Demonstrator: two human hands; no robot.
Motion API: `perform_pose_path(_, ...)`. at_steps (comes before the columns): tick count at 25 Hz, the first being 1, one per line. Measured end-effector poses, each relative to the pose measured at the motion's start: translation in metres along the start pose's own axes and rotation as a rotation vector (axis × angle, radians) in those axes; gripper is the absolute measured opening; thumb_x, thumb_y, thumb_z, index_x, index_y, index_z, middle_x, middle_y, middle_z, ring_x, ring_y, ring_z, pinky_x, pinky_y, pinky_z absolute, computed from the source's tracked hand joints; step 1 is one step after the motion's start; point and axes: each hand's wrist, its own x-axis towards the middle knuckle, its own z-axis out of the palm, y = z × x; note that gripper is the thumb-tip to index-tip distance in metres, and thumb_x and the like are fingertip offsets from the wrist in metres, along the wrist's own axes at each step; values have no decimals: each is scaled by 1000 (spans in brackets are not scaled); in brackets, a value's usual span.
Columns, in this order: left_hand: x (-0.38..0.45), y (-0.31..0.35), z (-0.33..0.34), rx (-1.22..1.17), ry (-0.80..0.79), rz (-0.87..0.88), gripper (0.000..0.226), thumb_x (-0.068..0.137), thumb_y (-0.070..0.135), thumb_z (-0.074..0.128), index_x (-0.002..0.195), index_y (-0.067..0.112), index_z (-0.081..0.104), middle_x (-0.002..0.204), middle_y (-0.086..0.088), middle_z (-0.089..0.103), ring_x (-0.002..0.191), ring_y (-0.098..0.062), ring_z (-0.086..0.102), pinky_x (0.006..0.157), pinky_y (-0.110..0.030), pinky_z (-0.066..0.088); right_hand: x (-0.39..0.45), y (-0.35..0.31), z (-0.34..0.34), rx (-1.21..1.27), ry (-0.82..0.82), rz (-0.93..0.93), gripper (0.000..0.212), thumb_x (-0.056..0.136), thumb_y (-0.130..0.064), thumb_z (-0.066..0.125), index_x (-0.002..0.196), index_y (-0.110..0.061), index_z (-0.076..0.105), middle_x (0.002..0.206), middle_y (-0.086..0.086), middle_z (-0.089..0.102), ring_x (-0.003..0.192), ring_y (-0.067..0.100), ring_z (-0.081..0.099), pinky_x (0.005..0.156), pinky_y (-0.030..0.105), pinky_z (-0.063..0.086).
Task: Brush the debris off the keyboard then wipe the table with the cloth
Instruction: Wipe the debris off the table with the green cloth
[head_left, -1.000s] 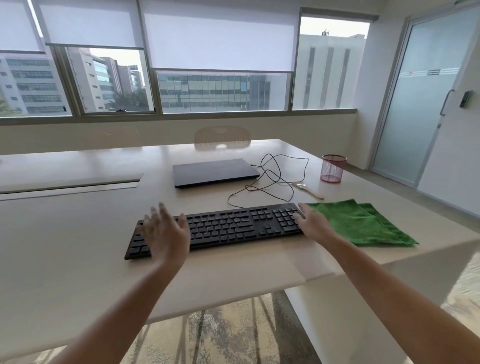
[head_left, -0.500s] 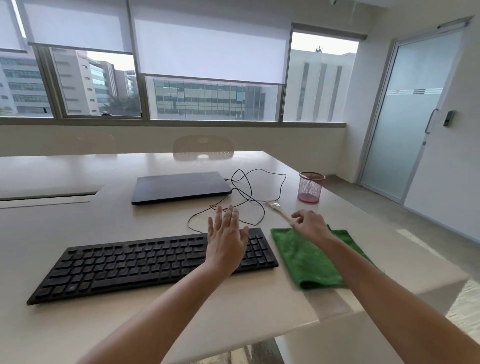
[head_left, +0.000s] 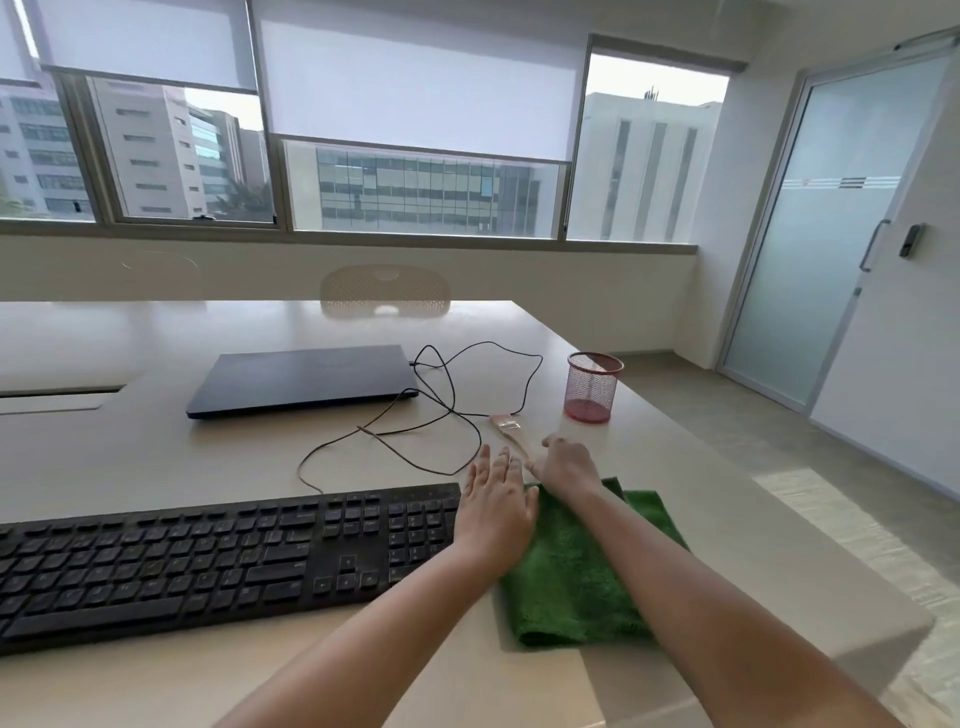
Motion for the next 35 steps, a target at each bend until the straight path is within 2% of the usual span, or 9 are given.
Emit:
perform_pose_path(7, 25, 18, 17, -44, -185, -43, 59, 101, 34, 27, 151, 12, 5, 159, -3, 5, 147, -18, 1, 119, -34, 3, 16, 7, -7, -6, 6, -58, 34, 85, -13, 54, 117, -3, 61, 115, 17, 64, 111, 32, 56, 93, 34, 45)
perform_pose_path(14, 29, 16, 29, 143, -231, -44, 61, 101, 40, 18, 151, 8, 1, 159, -5, -3, 146, -18, -6, 119, -34, -2, 23, 18, -10, -29, -31, -15, 45, 76, -28, 67, 112, -2, 63, 112, 17, 64, 107, 32, 57, 84, 32, 47)
perform_pose_path(18, 36, 14, 28, 92, -235, -55, 61, 101, 40, 20, 151, 9, 2, 159, -5, -2, 147, -18, -4, 119, -35, 0, 25, 25, -21, 105, -105, 104, 30, 73, -36, 72, 83, -8, 68, 79, 9, 60, 81, 22, 57, 52, 24, 38)
perform_pose_path(21, 48, 17, 21, -138, -183, -118, 62, 101, 39, 23, 151, 8, 4, 159, -7, 2, 147, -20, 2, 120, -34, 6, 29, 34, -29, 299, -146, 218, 28, 75, -35, 70, 84, -8, 71, 72, 5, 62, 68, 16, 55, 67, 23, 46)
perform_pose_path(23, 57, 24, 15, -351, -166, -147, 61, 102, 35, 25, 150, 5, 4, 158, -10, 4, 147, -21, 4, 118, -32, 7, 33, 39, -32, 510, -156, 300, 21, 75, -27, 73, 76, -6, 68, 71, 7, 64, 63, 16, 59, 83, 30, 54)
perform_pose_path(25, 65, 33, 10, -512, -130, -144, 60, 103, 34, 27, 150, 3, 5, 158, -10, 5, 146, -21, 4, 117, -30, 8, 34, 40, -38, 690, -137, 310, 17, 74, -20, 75, 71, -7, 66, 74, 9, 67, 66, 18, 64, 87, 37, 55)
perform_pose_path(29, 85, 53, 8, -679, -26, -95, 58, 102, 31, 29, 150, 5, 7, 158, -9, 11, 146, -19, 9, 117, -29, 10, 39, 40, -53, 731, -6, 205, 12, 75, -27, 75, 80, -16, 74, 85, 13, 73, 86, 24, 69, 90, 38, 53)
perform_pose_path(31, 92, 63, 8, -734, 17, -61, 55, 103, 27, 29, 150, 7, 10, 157, -9, 15, 145, -18, 12, 117, -29, 13, 42, 41, -63, 668, 97, 175, 26, 74, -29, 76, 95, -14, 74, 92, 10, 73, 94, 22, 68, 91, 36, 52)
perform_pose_path(35, 108, 78, 1, -773, 67, 12, 51, 102, 15, 33, 150, 16, 19, 156, -4, 19, 146, -13, 9, 112, -22, 15, 47, 45, -80, 615, 272, 94, 45, 69, -24, 79, 110, -11, 66, 97, 9, 72, 91, 19, 68, 86, 31, 53)
